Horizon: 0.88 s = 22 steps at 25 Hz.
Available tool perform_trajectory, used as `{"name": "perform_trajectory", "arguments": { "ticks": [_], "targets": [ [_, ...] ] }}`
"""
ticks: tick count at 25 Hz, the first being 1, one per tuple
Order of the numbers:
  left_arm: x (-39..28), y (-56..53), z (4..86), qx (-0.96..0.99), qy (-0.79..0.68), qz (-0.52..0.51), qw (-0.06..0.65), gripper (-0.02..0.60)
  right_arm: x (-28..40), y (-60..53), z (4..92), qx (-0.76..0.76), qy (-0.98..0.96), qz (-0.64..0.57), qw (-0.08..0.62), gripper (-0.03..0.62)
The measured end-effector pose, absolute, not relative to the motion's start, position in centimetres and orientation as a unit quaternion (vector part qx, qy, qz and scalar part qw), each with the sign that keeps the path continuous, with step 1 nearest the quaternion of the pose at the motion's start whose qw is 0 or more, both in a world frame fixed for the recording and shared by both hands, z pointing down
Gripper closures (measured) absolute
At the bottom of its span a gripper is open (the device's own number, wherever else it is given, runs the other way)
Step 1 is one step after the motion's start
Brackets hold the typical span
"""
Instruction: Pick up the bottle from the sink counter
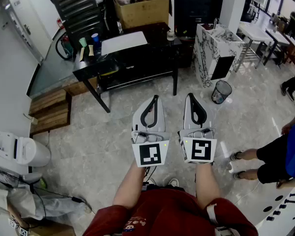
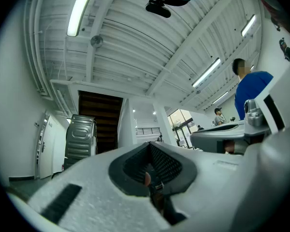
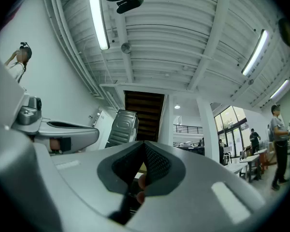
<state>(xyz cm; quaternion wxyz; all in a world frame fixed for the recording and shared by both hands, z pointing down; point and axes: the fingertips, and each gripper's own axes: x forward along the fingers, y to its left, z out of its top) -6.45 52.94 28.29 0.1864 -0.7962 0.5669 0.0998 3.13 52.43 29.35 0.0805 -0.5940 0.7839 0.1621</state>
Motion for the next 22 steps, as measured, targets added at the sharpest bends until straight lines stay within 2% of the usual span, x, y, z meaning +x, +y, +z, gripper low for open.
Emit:
{"name": "perform_trajectory", "arguments": {
  "ticks": [22],
  "targets": [
    [0.1, 51.5, 28.3, -0.803, 0.559, 0.103, 0.179, 0.581, 9.1, 51.3, 29.7, -0.593, 0.787, 0.142, 0.1, 0.592]
  ]
}}
